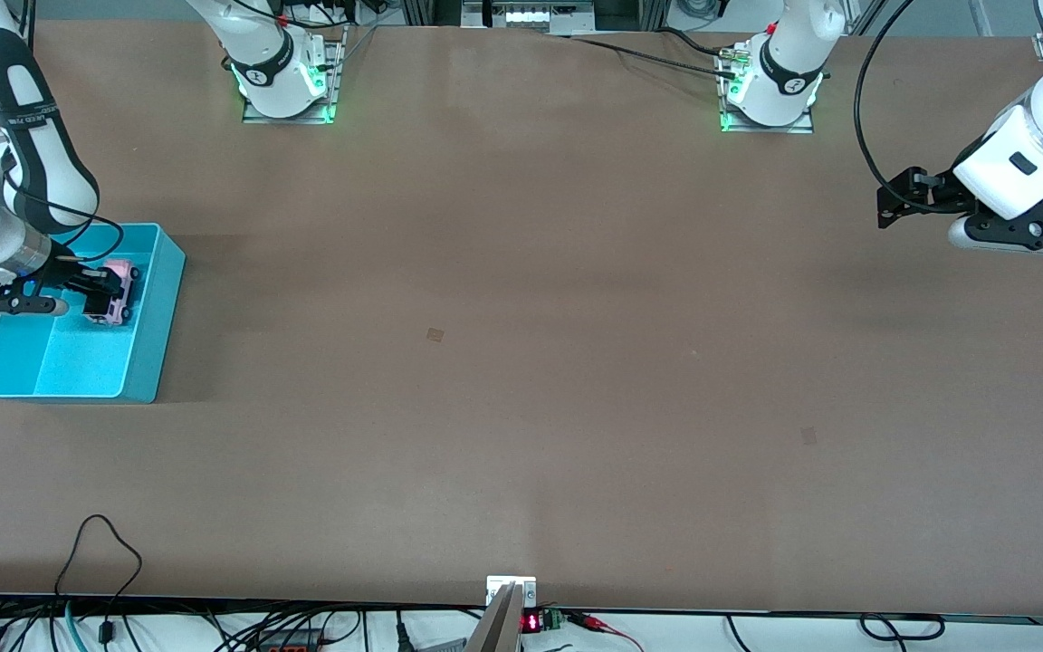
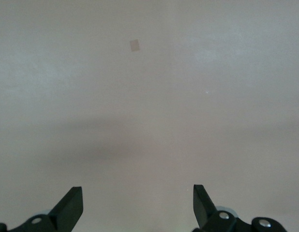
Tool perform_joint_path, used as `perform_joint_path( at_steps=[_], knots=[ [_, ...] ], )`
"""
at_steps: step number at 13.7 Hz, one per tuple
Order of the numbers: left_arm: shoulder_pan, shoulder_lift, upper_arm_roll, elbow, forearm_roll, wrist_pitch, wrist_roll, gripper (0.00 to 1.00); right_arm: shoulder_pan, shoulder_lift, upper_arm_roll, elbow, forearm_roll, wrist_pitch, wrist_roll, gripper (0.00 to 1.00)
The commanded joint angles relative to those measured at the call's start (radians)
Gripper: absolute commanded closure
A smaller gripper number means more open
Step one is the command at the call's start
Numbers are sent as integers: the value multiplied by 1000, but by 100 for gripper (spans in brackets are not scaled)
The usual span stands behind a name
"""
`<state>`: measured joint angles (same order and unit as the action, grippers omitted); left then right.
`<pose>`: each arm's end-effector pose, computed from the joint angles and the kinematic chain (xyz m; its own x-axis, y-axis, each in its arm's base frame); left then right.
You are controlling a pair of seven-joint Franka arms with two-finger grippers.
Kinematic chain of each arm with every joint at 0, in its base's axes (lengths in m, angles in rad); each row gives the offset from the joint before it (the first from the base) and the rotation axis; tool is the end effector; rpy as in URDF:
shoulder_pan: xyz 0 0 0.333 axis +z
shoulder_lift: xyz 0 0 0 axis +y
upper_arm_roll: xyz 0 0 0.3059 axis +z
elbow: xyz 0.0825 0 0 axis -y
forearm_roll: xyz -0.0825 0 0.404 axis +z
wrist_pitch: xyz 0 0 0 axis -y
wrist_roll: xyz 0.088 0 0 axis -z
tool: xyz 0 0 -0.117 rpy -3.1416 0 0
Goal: Wind and store pink jeep toy
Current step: 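Lower the jeep into the cyan bin with the right gripper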
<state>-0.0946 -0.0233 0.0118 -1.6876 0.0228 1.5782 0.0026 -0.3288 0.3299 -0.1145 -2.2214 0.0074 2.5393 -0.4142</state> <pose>0.5612 -0.0439 0.5611 0.9926 -0.0852 -0.0861 -0.0874 -0.9959 -0.0222 0.5027 -0.2409 0.1891 0.9993 -0.0296 -0.0222 -0.0290 -0.9992 0.0262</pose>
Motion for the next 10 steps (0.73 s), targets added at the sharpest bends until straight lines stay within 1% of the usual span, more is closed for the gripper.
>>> perform_joint_path(
  at_steps=[1,2,3,4,6,7,9,10],
  knots=[
    [-7,-9,2,11,-4,-24,-15,0,-21,6,15,14,-1,-4,-20,33],
    [-7,-9,2,11,-4,-24,-15,0,-19,5,15,16,-1,-4,-20,28],
    [-7,-7,2,11,-4,-24,-15,0,-12,-2,15,16,-1,-5,-18,17],
    [-7,-9,2,11,-4,-24,-15,0,-9,-8,15,17,-1,-5,-21,0],
    [-7,-9,2,13,-4,-24,-15,0,5,-49,24,17,-3,-17,-25,0],
    [-7,-9,2,11,-4,-24,-15,0,29,-84,24,20,-4,-42,-25,0],
    [-7,-9,2,13,-4,-24,-15,0,69,-141,24,55,-4,-141,-78,0],
    [-7,-9,2,13,-4,-24,-15,0,85,-159,24,92,-4,-198,-122,0]
  ],
)
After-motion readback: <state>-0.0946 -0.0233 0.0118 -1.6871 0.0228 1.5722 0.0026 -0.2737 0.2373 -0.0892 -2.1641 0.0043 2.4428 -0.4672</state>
